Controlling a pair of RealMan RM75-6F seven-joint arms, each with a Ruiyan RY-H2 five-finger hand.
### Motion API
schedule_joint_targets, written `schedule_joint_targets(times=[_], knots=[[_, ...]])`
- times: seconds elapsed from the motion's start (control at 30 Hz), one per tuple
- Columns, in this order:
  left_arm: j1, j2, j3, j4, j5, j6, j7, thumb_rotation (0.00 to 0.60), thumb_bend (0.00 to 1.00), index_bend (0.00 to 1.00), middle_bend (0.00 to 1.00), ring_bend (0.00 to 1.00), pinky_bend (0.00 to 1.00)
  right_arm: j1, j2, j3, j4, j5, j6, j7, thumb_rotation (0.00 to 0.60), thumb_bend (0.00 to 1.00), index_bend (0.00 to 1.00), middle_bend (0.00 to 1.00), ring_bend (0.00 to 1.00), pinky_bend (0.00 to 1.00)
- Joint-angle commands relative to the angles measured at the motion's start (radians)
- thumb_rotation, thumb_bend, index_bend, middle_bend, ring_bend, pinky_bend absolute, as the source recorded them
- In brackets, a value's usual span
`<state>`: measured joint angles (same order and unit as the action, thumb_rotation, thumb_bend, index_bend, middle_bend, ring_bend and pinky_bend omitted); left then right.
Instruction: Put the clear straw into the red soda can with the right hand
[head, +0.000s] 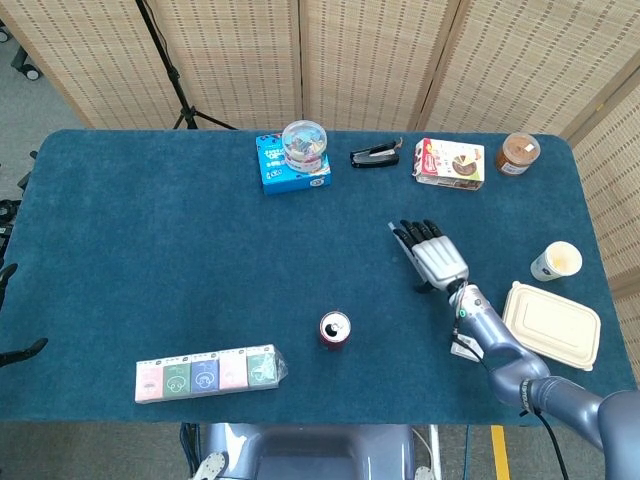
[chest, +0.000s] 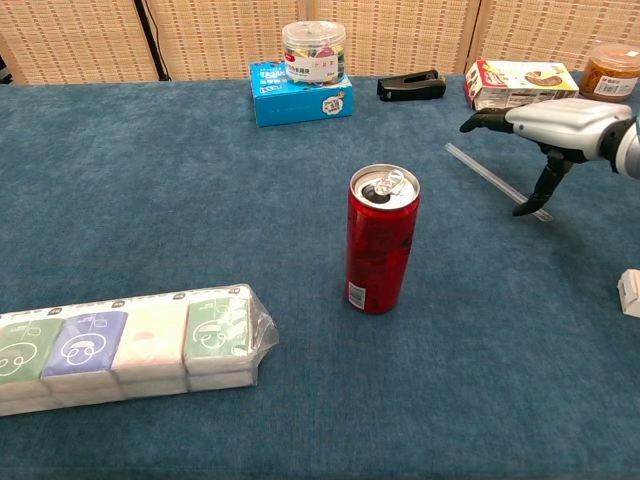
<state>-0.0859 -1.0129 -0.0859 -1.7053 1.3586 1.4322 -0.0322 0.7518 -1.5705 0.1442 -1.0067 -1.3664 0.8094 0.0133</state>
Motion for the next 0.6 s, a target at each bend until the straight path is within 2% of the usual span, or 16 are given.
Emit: schedule_joint_targets(times=[0.03,0.4,0.6], knots=[[0.0,0.0,0.001,-0.001,0.001,-0.001,0.002,0.6,0.0,0.0,0.0,0.0,0.0,-0.003,0.002,-0.004,0.011,0.006,-0.002,-0.003,0.6,0.0,0.0,0.0,0.0,0.0],[0.002,0.001,0.002,0.0,0.007,0.003,-0.008,0.6,0.0,0.0,0.0,0.0,0.0,-0.017,-0.01,-0.028,0.054,0.004,-0.002,0.003,0.6,0.0,0.0,0.0,0.0,0.0],[0.001,0.001,0.001,0.0,0.005,0.0,-0.006,0.6,0.0,0.0,0.0,0.0,0.0,-0.012,-0.019,-0.036,0.116,-0.003,-0.001,-0.028,0.6,0.0,0.0,0.0,0.0,0.0]])
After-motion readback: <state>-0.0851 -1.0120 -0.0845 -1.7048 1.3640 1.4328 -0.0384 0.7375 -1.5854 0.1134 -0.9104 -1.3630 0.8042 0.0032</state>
